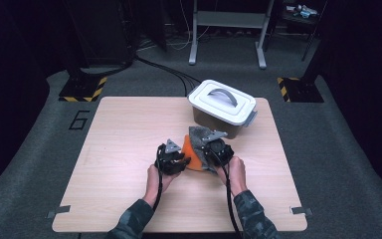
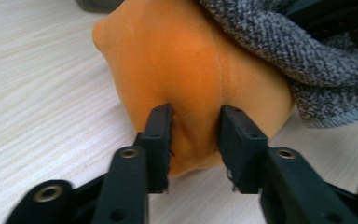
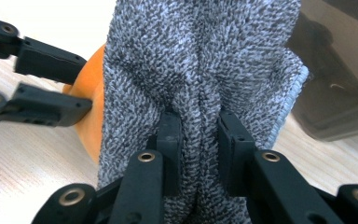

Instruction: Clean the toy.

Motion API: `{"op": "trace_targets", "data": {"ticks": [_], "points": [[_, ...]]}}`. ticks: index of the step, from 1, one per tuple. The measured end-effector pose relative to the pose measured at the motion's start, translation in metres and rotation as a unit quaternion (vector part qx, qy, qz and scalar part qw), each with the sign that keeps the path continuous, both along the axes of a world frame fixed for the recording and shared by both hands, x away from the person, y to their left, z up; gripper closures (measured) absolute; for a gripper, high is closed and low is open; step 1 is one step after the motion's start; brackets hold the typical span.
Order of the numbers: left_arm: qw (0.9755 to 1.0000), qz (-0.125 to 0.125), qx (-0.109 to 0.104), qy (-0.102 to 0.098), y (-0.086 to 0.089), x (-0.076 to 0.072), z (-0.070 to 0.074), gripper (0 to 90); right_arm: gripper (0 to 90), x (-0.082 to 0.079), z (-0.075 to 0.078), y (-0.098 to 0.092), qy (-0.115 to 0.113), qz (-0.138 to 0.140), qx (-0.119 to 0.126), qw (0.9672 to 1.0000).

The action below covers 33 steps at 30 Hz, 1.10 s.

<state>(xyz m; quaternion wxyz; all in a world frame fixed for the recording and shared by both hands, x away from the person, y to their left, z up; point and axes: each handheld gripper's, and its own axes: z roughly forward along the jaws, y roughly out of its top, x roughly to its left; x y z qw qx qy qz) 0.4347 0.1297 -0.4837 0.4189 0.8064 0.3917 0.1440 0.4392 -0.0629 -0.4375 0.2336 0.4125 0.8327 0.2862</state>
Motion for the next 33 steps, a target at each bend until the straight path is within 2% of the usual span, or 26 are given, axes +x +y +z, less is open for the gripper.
{"op": "trace_targets", "data": {"ticks": [2, 6, 9, 16, 19, 21, 22, 24, 25, 28, 29, 31, 33], "points": [[1.0000, 0.000, -0.002, 0.003, 0.000, 0.001, -0.001, 68.6, 72.8, -0.001, 0.000, -0.001, -0.001, 0.003, 0.002, 1.0000], [1.0000, 0.001, -0.004, 0.004, 0.000, 0.001, -0.002, 69.1, 72.8, -0.006, 0.000, -0.007, 0.004, 0.008, -0.015, 0.9998], [1.0000, -0.001, -0.007, 0.004, 0.000, 0.001, -0.002, 69.1, 72.8, -0.010, -0.007, -0.020, 0.016, -0.005, -0.014, 0.9998], [0.9999, 0.003, -0.010, 0.003, 0.000, 0.001, -0.003, 68.2, 72.7, -0.011, -0.014, -0.030, 0.028, -0.014, -0.021, 0.9993], [0.9999, 0.004, -0.011, 0.003, 0.003, 0.000, -0.001, 62.0, 72.7, -0.010, -0.015, -0.029, 0.023, -0.014, -0.020, 0.9994], [0.9996, 0.011, -0.026, 0.006, 0.005, -0.002, -0.002, 54.9, 72.7, -0.011, -0.014, -0.029, 0.027, -0.018, -0.022, 0.9992], [0.9996, 0.011, -0.026, 0.006, 0.005, -0.002, -0.002, 51.1, 72.7, -0.011, -0.014, -0.029, 0.027, -0.018, -0.022, 0.9992], [0.9988, 0.019, -0.041, 0.021, 0.011, -0.001, -0.005, 43.5, 72.7, -0.010, -0.015, -0.031, 0.023, -0.017, -0.021, 0.9994], [0.9988, 0.019, -0.041, 0.021, 0.011, -0.001, -0.005, 41.3, 72.7, -0.010, -0.015, -0.031, 0.023, -0.017, -0.021, 0.9994], [0.9969, 0.024, -0.063, 0.040, 0.017, 0.001, -0.009, 36.2, 72.7, -0.010, -0.016, -0.033, 0.027, -0.020, -0.019, 0.9993], [0.9969, 0.024, -0.063, 0.040, 0.017, 0.001, -0.009, 35.1, 72.7, -0.010, -0.016, -0.033, 0.027, -0.020, -0.019, 0.9993], [0.9949, 0.029, -0.082, 0.051, 0.018, 0.002, -0.011, 33.8, 72.7, -0.011, -0.016, -0.032, 0.030, -0.026, -0.015, 0.9991], [0.9941, 0.028, -0.089, 0.055, 0.018, 0.004, -0.013, 33.6, 72.7, -0.011, -0.016, -0.032, 0.030, -0.026, -0.015, 0.9991]]}}
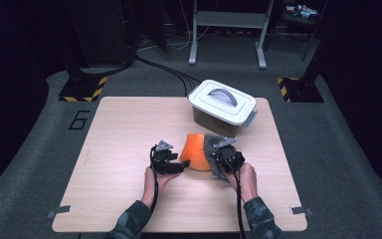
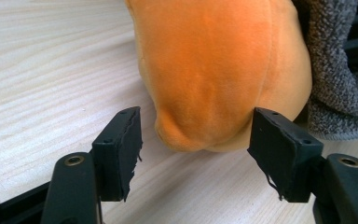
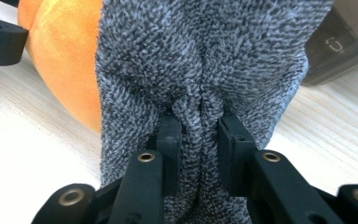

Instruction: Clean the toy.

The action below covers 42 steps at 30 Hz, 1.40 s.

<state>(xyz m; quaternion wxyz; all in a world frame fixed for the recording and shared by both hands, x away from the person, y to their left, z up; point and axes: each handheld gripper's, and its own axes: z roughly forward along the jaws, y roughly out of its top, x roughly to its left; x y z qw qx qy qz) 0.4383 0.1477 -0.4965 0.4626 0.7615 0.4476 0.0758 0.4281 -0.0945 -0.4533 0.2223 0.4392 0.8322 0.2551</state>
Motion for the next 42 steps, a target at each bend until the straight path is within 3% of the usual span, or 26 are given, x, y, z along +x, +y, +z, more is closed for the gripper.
{"op": "trace_targets", "data": {"ticks": [9, 14, 22, 27, 31, 33, 34, 35, 37, 39, 40, 41, 42], "points": [[0.9994, -0.003, -0.018, 0.029, -0.002, 0.007, -0.008, 24.5, 72.8, 0.001, 0.000, 0.001, -0.008, 0.005, -0.007, 0.9999], [0.9987, -0.012, -0.029, 0.040, -0.007, 0.011, -0.011, 24.6, 72.9, 0.001, 0.000, 0.002, -0.004, 0.004, -0.011, 0.9999], [0.9970, -0.018, -0.056, 0.051, -0.013, 0.013, -0.014, 38.3, 73.0, 0.002, -0.001, 0.003, -0.006, 0.000, -0.015, 0.9999], [0.9971, -0.020, -0.062, 0.039, -0.013, 0.012, -0.013, 60.9, 73.3, 0.001, -0.001, 0.004, -0.016, 0.002, -0.014, 0.9998], [0.9978, -0.025, -0.060, 0.016, -0.012, 0.008, -0.009, 67.8, 73.9, -0.002, 0.002, 0.003, -0.020, -0.002, -0.006, 0.9998], [0.9983, -0.030, -0.050, -0.001, -0.012, 0.005, -0.003, 69.8, 74.1, -0.004, 0.005, 0.001, -0.025, -0.002, -0.001, 0.9997], [0.9985, -0.038, -0.032, -0.023, -0.013, 0.002, 0.005, 70.6, 74.1, -0.005, 0.008, -0.003, -0.032, 0.001, 0.003, 0.9995], [0.9985, -0.038, -0.032, -0.023, -0.013, 0.002, 0.005, 70.8, 74.1, -0.005, 0.008, -0.003, -0.032, 0.001, 0.003, 0.9995], [0.9974, -0.050, -0.005, -0.051, -0.013, -0.004, 0.018, 70.9, 74.3, -0.008, 0.013, -0.006, -0.033, -0.005, 0.015, 0.9993], [0.9951, -0.064, 0.025, -0.071, -0.013, -0.007, 0.028, 70.9, 74.3, -0.010, 0.018, -0.010, -0.036, -0.004, 0.022, 0.9991], [0.9913, -0.079, 0.060, -0.086, -0.011, -0.010, 0.038, 70.9, 74.3, -0.012, 0.023, -0.013, -0.039, -0.001, 0.033, 0.9987], [0.9913, -0.079, 0.060, -0.086, -0.011, -0.010, 0.038, 70.9, 74.3, -0.012, 0.023, -0.013, -0.039, -0.001, 0.033, 0.9987], [0.9887, -0.091, 0.077, -0.092, -0.009, -0.011, 0.044, 70.9, 74.3, -0.014, 0.030, -0.016, -0.043, 0.000, 0.045, 0.9981]]}}
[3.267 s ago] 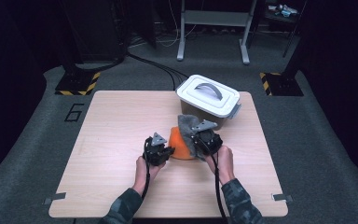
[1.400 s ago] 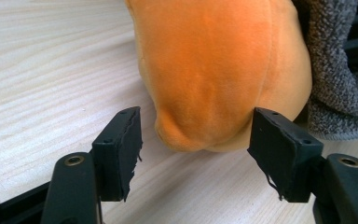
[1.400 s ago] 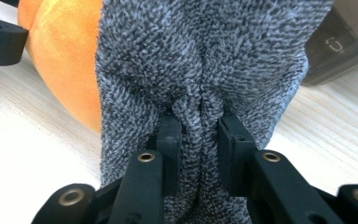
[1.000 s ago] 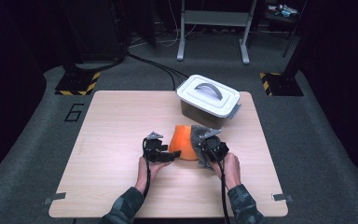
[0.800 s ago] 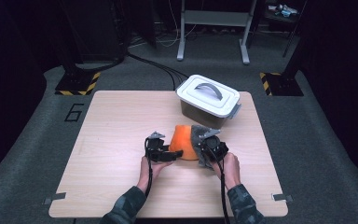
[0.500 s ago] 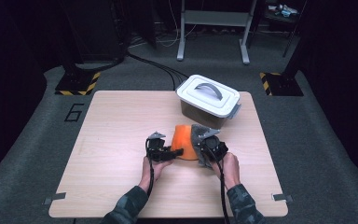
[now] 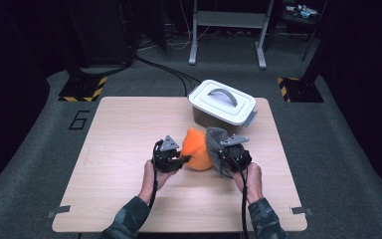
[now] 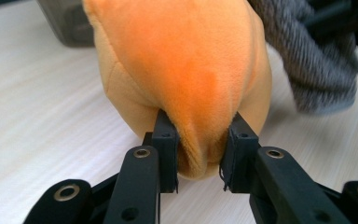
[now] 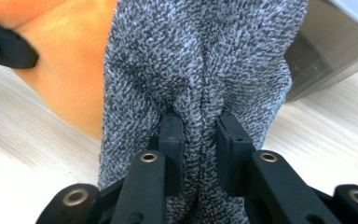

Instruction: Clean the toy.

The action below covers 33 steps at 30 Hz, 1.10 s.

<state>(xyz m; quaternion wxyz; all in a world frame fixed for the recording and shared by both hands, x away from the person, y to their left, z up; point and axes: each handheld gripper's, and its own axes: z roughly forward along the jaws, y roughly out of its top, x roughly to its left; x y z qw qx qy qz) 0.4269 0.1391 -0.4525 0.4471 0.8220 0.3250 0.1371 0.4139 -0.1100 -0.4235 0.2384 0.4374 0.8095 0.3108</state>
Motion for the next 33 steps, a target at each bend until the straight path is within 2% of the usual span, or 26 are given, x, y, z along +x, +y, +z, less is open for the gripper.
{"op": "trace_targets", "data": {"ticks": [1, 2, 4, 5, 6, 7, 8, 9, 10, 12, 13, 15, 17, 18, 19, 21, 24, 25, 27, 28, 29, 30, 32, 33], "points": [[0.9996, -0.012, 0.026, -0.006, 0.003, -0.001, 0.007, 70.8, 74.3, -0.001, 0.003, 0.000, -0.002, 0.000, 0.006, 1.0000], [0.9996, -0.012, 0.026, -0.006, 0.003, -0.001, 0.007, 70.8, 74.3, -0.001, 0.007, -0.001, -0.003, 0.004, 0.011, 0.9999], [0.9979, -0.030, 0.056, -0.011, 0.004, -0.002, 0.015, 70.7, 74.3, -0.002, 0.011, -0.001, -0.007, 0.007, 0.017, 0.9998], [0.9958, -0.045, 0.078, -0.016, 0.004, -0.002, 0.020, 70.6, 74.2, -0.001, 0.020, 0.000, -0.009, 0.014, 0.029, 0.9994], [0.9943, -0.055, 0.089, -0.021, 0.004, -0.002, 0.023, 70.6, 74.2, -0.002, 0.025, 0.002, -0.011, 0.016, 0.036, 0.9991], [0.9943, -0.055, 0.089, -0.021, 0.004, -0.002, 0.023, 70.4, 74.2, -0.002, 0.025, 0.002, -0.011, 0.016, 0.036, 0.9991], [0.9917, -0.073, 0.104, -0.021, 0.001, -0.003, 0.026, 70.4, 74.2, -0.001, 0.035, 0.006, -0.015, 0.030, 0.043, 0.9985], [0.9917, -0.073, 0.104, -0.021, 0.001, -0.003, 0.026, 70.2, 74.1, -0.001, 0.039, 0.009, -0.017, 0.035, 0.050, 0.9980], [0.9900, -0.080, 0.114, -0.023, 0.000, -0.003, 0.028, 70.2, 74.1, -0.001, 0.039, 0.009, -0.017, 0.035, 0.050, 0.9980], [0.9855, -0.099, 0.135, -0.030, -0.006, -0.005, 0.029, 69.1, 74.0, 0.001, 0.050, 0.020, -0.018, 0.061, 0.047, 0.9969], [0.9850, -0.103, 0.135, -0.033, -0.009, -0.006, 0.028, 68.5, 74.0, 0.001, 0.051, 0.025, -0.014, 0.060, 0.052, 0.9968], [0.9854, -0.104, 0.131, -0.031, -0.010, -0.006, 0.027, 66.5, 74.0, 0.006, 0.052, 0.035, -0.003, 0.072, 0.044, 0.9965], [0.9860, -0.103, 0.128, -0.029, -0.012, -0.006, 0.026, 63.2, 74.2, 0.012, 0.045, 0.040, 0.008, 0.074, 0.026, 0.9969], [0.9880, -0.096, 0.118, -0.025, -0.012, -0.005, 0.022, 60.7, 74.5, 0.015, 0.041, 0.041, 0.012, 0.071, 0.023, 0.9971], [0.9880, -0.096, 0.118, -0.025, -0.012, -0.005, 0.022, 57.8, 74.5, 0.015, 0.041, 0.041, 0.012, 0.071, 0.023, 0.9971], [0.9920, -0.089, 0.089, -0.009, -0.009, -0.003, 0.018, 54.7, 74.8, 0.017, 0.035, 0.040, 0.021, 0.064, 0.024, 0.9974], [0.9961, -0.065, 0.060, 0.001, -0.006, -0.004, 0.014, 44.8, 74.8, 0.019, 0.031, 0.037, 0.020, 0.058, 0.020, 0.9979], [0.9972, -0.056, 0.050, 0.000, -0.005, -0.005, 0.013, 41.3, 74.8, 0.019, 0.030, 0.036, 0.019, 0.052, 0.013, 0.9984], [0.9988, -0.037, 0.032, 0.001, -0.002, -0.007, 0.009, 36.1, 74.8, 0.019, 0.029, 0.033, 0.020, 0.051, 0.016, 0.9983], [0.9998, -0.019, 0.008, 0.005, 0.000, -0.010, 0.004, 33.1, 74.8, 0.019, 0.028, 0.032, 0.018, 0.049, 0.015, 0.9985], [0.9998, -0.019, 0.008, 0.005, 0.000, -0.010, 0.004, 31.7, 74.8, 0.019, 0.028, 0.032, 0.018, 0.049, 0.015, 0.9985], [0.9998, -0.015, -0.003, 0.014, 0.000, -0.010, 0.000, 31.7, 74.8, 0.018, 0.028, 0.031, 0.019, 0.047, 0.015, 0.9986], [0.9998, -0.010, -0.003, 0.017, -0.002, -0.011, -0.006, 30.1, 74.8, 0.018, 0.027, 0.031, 0.019, 0.043, 0.017, 0.9987], [0.9998, -0.010, -0.010, 0.014, -0.005, -0.013, -0.011, 33.2, 74.8, 0.018, 0.026, 0.031, 0.017, 0.044, 0.015, 0.9988]]}}
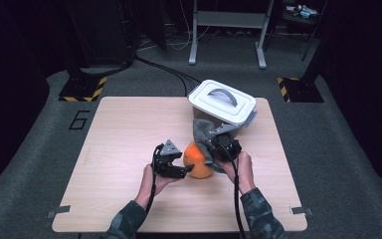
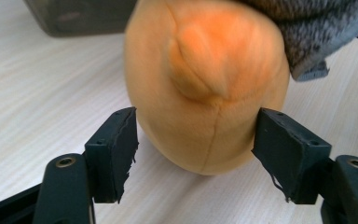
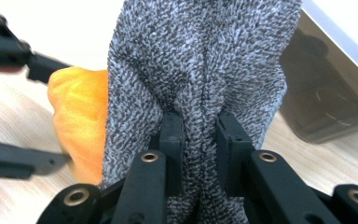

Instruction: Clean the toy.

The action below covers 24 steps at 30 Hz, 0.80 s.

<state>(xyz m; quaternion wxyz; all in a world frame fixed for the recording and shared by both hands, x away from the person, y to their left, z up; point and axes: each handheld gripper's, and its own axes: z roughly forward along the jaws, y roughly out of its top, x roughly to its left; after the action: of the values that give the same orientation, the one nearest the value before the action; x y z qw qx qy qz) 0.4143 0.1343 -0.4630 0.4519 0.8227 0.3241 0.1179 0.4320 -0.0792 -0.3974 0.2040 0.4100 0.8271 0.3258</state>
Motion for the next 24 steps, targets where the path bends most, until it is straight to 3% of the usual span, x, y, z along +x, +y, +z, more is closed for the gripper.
{"op": "trace_targets", "data": {"ticks": [5, 8, 13, 15, 17, 21, 23, 24], "points": [[0.9998, 0.001, -0.010, -0.017, -0.005, -0.002, -0.003, 61.1, 74.5, -0.001, 0.000, -0.001, -0.003, -0.006, -0.004, 1.0000], [0.9995, 0.000, -0.018, -0.026, -0.006, -0.003, -0.003, 70.5, 74.5, -0.001, 0.002, -0.004, -0.002, -0.011, 0.005, 0.9999], [0.9988, -0.019, 0.009, -0.044, -0.004, -0.003, 0.009, 75.4, 74.4, -0.004, 0.012, -0.008, -0.009, -0.006, 0.015, 0.9998], [0.9968, -0.032, 0.044, -0.059, -0.003, -0.005, 0.019, 75.7, 74.3, -0.006, 0.020, -0.007, -0.013, 0.006, 0.032, 0.9994], [0.9959, -0.032, 0.052, -0.067, -0.003, -0.006, 0.021, 75.8, 74.3, -0.008, 0.023, -0.005, -0.009, 0.010, 0.039, 0.9992], [0.9961, -0.035, 0.052, -0.062, -0.004, -0.005, 0.018, 76.2, 74.2, -0.014, 0.032, 0.012, -0.010, 0.049, 0.050, 0.9975], [0.9964, -0.030, 0.047, -0.064, -0.006, -0.006, 0.016, 76.6, 74.2, -0.016, 0.029, 0.022, 0.004, 0.057, 0.048, 0.9972], [0.9962, -0.033, 0.052, -0.062, -0.007, -0.007, 0.015, 76.9, 74.3, -0.015, 0.025, 0.027, 0.004, 0.063, 0.033, 0.9975]]}}
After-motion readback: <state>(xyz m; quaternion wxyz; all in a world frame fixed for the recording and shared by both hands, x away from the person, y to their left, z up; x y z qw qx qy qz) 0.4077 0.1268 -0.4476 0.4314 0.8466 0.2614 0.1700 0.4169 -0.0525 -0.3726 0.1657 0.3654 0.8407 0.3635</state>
